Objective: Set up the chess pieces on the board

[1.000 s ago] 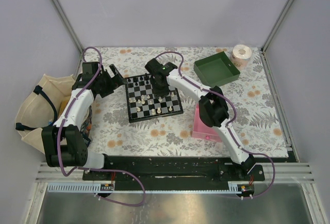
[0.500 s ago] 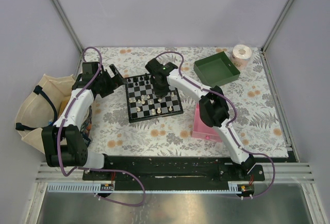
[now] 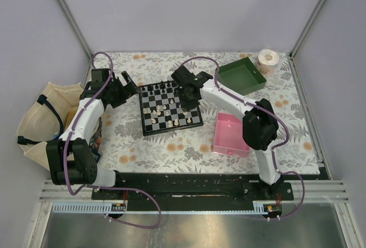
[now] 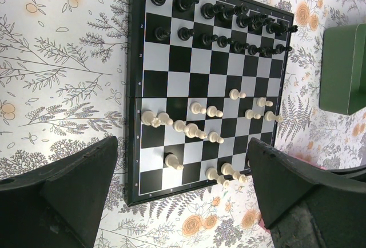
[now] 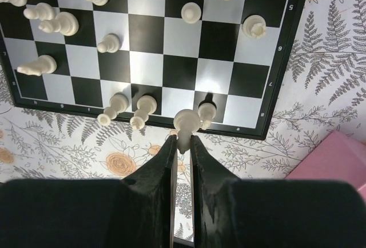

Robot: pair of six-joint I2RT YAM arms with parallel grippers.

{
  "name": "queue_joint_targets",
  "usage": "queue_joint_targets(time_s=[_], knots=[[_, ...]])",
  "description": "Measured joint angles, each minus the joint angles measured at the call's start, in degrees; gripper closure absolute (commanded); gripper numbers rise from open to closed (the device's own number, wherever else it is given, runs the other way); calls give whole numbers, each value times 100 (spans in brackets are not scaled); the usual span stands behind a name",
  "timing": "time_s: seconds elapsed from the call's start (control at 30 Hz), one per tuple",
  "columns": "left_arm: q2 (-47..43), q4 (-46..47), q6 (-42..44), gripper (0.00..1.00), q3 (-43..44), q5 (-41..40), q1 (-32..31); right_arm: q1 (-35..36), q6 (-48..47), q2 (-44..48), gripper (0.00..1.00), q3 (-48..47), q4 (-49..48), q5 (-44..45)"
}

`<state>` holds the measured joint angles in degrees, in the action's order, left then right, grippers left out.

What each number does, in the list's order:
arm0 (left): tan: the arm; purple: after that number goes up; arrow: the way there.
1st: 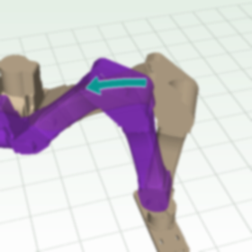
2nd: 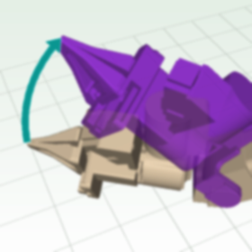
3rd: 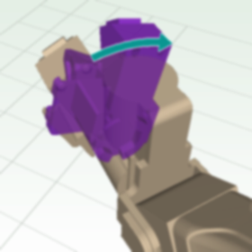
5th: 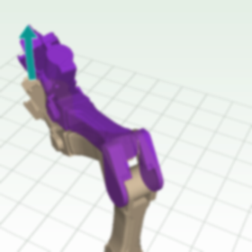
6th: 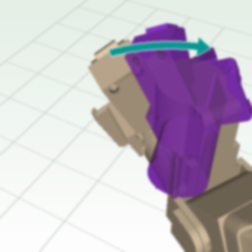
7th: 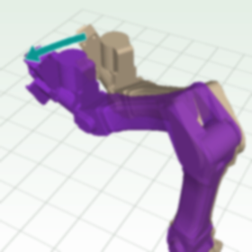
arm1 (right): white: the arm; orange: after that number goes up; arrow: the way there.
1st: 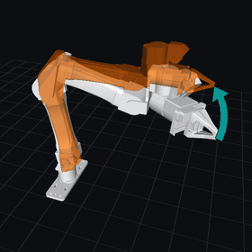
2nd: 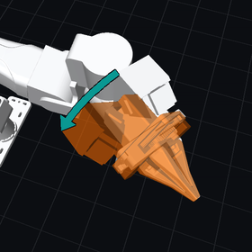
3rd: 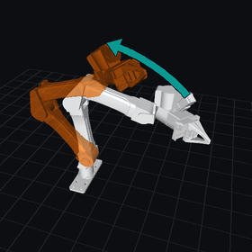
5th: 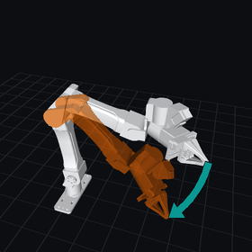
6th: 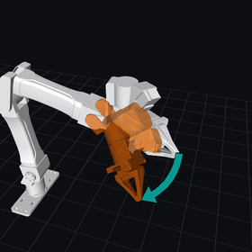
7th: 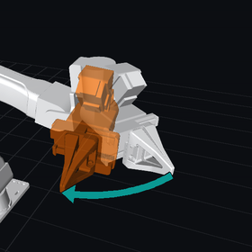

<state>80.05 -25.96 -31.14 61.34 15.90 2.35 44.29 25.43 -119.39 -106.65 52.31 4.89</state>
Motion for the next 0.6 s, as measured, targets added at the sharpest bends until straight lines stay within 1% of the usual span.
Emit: queue_joint_targets(time_s=[0.23,0.6], knots=[[0,0,0,1,0,4,0,151,39,105,89,210,-175,-111],[0,-2,0,1,0,20,0,199,37,-249,89,210,-212,-157]])
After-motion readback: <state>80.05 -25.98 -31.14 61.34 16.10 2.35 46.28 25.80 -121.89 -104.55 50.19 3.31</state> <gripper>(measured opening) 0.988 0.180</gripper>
